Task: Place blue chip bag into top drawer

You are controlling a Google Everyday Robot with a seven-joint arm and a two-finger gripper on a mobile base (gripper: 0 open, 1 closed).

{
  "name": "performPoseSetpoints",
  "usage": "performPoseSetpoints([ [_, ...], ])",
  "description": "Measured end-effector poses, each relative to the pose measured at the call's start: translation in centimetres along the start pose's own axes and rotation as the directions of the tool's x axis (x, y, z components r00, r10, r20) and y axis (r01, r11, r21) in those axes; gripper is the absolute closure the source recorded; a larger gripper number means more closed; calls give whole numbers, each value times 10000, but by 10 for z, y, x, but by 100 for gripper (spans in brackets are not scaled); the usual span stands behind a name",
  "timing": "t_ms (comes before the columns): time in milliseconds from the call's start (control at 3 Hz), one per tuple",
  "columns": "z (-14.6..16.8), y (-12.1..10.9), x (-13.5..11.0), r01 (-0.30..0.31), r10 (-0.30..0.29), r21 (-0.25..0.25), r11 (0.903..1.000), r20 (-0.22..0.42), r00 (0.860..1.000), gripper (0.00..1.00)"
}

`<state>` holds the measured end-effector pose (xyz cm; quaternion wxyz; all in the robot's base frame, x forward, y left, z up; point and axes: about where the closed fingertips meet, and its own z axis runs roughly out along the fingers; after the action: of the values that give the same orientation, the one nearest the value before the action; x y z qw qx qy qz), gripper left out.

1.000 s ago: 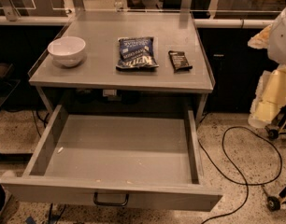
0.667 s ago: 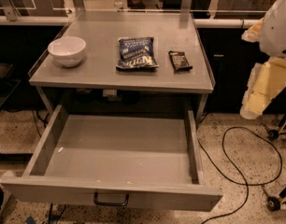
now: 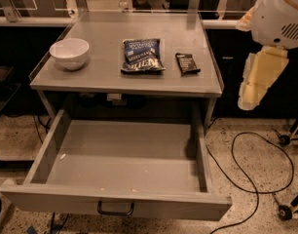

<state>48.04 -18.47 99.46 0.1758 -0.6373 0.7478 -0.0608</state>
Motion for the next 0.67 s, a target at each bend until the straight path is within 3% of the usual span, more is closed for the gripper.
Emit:
performPoseSetpoints([
  [667,37,-44,-22,-501,502,223,9985,-42,9987,0],
])
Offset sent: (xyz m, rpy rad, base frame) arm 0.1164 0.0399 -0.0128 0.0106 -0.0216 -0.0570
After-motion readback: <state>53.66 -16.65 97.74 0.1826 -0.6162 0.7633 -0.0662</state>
